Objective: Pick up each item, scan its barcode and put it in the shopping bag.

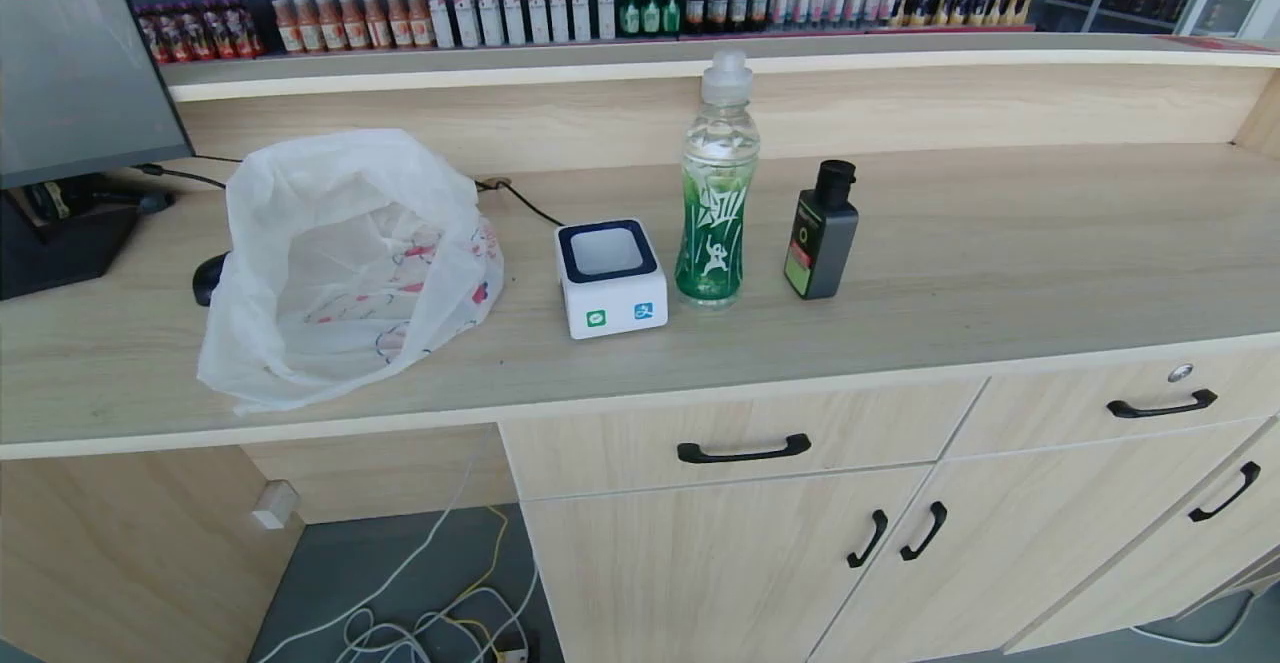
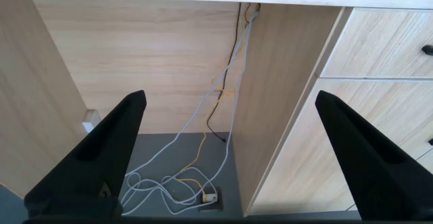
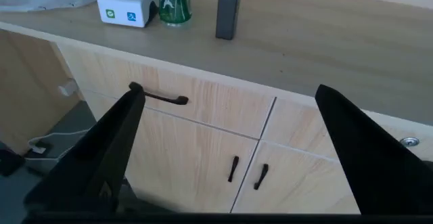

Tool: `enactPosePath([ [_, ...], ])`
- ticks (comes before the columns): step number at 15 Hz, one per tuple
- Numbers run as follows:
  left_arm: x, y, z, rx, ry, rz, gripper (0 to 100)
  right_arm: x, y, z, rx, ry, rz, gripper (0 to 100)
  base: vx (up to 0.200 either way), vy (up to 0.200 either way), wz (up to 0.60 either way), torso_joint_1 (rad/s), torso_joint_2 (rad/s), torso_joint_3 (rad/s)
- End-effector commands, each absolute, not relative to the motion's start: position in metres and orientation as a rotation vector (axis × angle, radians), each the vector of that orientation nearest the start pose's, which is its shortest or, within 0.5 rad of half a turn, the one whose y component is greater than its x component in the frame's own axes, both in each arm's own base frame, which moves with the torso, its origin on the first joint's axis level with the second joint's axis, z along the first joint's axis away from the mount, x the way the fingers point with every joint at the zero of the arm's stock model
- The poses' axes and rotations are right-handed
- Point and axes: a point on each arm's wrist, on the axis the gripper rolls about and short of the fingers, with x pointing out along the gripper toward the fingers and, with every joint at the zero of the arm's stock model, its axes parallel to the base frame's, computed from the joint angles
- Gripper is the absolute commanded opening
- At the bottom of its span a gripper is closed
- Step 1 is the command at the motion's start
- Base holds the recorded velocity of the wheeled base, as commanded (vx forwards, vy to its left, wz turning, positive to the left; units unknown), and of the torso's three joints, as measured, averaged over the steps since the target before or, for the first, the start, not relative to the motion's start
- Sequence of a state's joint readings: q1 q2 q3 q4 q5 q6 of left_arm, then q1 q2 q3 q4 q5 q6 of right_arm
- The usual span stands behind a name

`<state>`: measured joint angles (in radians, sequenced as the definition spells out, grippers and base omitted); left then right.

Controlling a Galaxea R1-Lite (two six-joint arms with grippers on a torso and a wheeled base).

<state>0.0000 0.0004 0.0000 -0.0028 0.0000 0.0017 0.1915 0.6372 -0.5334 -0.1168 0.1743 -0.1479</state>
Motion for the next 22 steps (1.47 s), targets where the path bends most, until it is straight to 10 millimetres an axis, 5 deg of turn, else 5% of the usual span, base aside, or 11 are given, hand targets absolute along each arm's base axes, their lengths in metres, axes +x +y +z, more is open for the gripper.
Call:
enactPosePath([
  [1, -0.023, 0.000, 0.076, 0.002, -0.003, 0.000, 100, 0.088, 0.033, 0.233, -0.103, 0.071, 0.499, 100, 0.000, 0.000, 0.00, 0.000, 0.00, 0.000],
  [6, -0.023, 0.000, 0.076, 0.002, -0.003, 0.000, 100, 0.168, 0.093, 0.237, -0.006, -0.061, 0.661, 100, 0.000, 0.000, 0.00, 0.000, 0.00, 0.000],
  [8, -0.023, 0.000, 0.076, 0.002, -0.003, 0.000, 100, 0.185, 0.110, 0.245, -0.002, -0.171, 0.688, 100, 0.000, 0.000, 0.00, 0.000, 0.00, 0.000],
  [15, -0.023, 0.000, 0.076, 0.002, -0.003, 0.000, 100, 0.203, 0.136, 0.253, -0.096, -0.214, 0.595, 100, 0.000, 0.000, 0.00, 0.000, 0.00, 0.000],
  [22, -0.023, 0.000, 0.076, 0.002, -0.003, 0.000, 100, 0.197, 0.220, 0.262, -0.050, -0.202, 0.425, 100, 0.000, 0.000, 0.00, 0.000, 0.00, 0.000],
])
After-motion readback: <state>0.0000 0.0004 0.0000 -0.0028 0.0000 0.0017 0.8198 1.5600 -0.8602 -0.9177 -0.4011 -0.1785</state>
